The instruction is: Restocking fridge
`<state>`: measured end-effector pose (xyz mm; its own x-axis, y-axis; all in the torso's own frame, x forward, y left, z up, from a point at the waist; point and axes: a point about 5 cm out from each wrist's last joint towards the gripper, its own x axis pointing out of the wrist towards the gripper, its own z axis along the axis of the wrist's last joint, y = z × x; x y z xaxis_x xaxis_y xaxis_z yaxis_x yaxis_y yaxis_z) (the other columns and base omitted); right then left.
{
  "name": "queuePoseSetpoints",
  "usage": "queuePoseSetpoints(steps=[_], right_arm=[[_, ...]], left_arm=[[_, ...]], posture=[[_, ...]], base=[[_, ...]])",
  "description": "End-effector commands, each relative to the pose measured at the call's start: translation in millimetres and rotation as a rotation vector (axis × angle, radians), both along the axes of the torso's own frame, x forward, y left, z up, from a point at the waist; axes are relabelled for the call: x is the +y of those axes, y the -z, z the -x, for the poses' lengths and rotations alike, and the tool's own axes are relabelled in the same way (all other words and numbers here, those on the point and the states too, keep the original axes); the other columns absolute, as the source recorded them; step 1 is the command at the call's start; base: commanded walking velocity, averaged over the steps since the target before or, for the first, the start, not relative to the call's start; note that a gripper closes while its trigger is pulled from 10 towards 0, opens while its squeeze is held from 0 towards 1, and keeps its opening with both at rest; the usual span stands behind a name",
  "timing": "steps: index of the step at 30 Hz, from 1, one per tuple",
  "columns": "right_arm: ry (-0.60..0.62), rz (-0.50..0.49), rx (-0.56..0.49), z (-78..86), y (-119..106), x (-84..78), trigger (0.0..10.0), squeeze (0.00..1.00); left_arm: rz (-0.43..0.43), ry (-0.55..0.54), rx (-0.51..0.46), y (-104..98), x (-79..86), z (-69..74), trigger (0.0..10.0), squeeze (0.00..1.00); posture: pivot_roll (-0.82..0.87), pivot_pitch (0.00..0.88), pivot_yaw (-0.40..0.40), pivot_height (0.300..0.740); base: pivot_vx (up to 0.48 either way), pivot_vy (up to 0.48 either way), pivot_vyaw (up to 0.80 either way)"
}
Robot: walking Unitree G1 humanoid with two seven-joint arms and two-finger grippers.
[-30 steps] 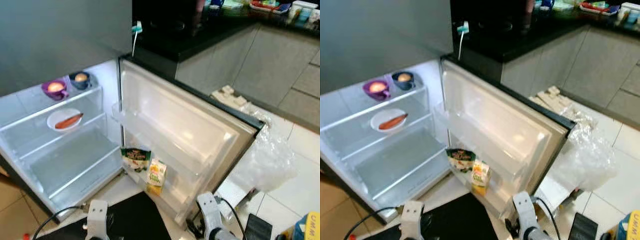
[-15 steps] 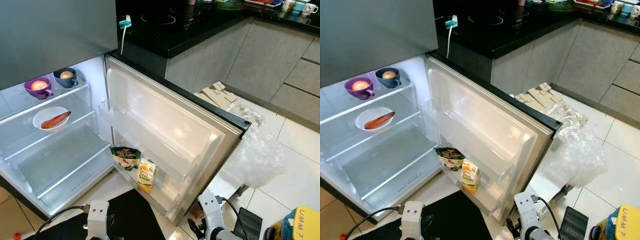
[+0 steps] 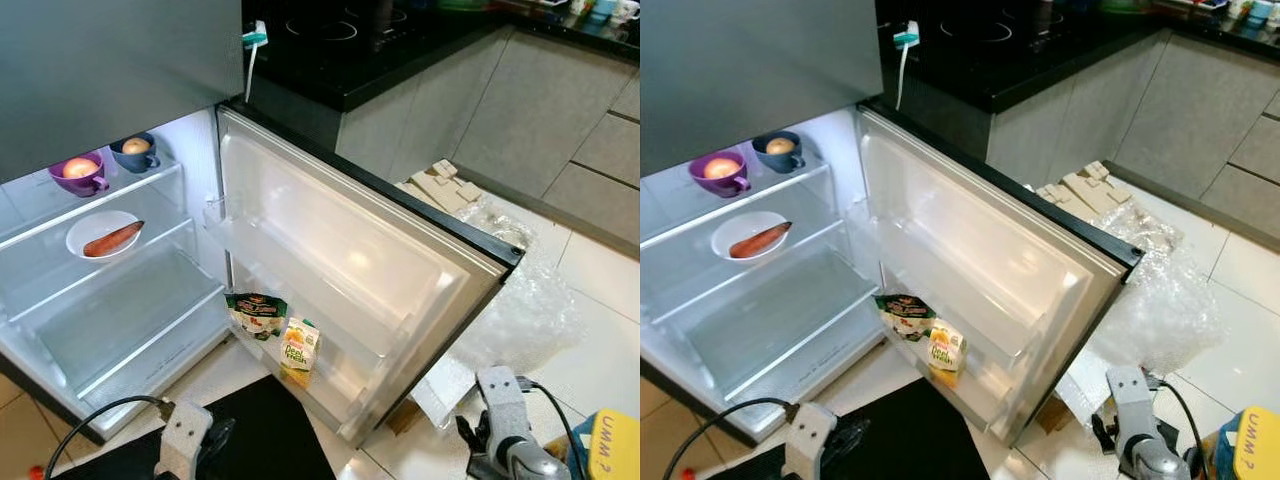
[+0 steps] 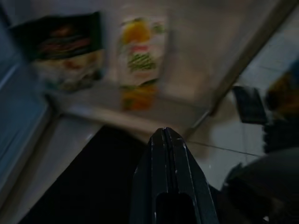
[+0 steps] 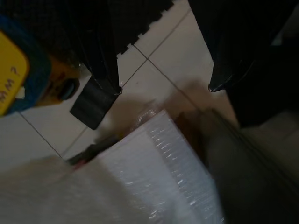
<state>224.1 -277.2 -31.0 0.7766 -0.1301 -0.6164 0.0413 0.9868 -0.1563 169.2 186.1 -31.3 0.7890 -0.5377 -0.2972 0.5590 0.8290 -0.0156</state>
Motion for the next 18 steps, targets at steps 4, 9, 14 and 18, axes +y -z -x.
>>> queuePoseSetpoints(steps=[4,9,14,18], right_arm=[[0.175,-0.093,-0.247,-36.0,-35,-10.9,10.0,0.00],[0.201,-0.139,-0.315,-49.0,-47,-8.7,3.6,0.00],[0.194,-0.170,-0.375,-63.9,-60,-3.9,0.0,0.00],[0.165,-0.188,-0.420,-80.4,-74,4.7,10.0,0.00]], left_arm=[[0.035,0.015,-0.064,-15,7.1,-5.1,10.0,0.00],[0.037,0.017,-0.072,-17,7.5,-5.5,10.0,0.00],[0.037,0.021,-0.070,-17,6.9,-4.1,10.0,0.00],[0.044,0.028,-0.071,-18,4.8,-1.3,10.0,0.00]], posture=[[-0.08,0.060,-0.066,0.713],[-0.08,0.056,-0.065,0.713],[-0.08,0.056,-0.065,0.713],[-0.07,0.051,-0.068,0.713]], base=[[0.000,0.000,0.00],[0.000,0.000,0.00],[0.000,0.000,0.00],[0.000,0.000,0.00]])
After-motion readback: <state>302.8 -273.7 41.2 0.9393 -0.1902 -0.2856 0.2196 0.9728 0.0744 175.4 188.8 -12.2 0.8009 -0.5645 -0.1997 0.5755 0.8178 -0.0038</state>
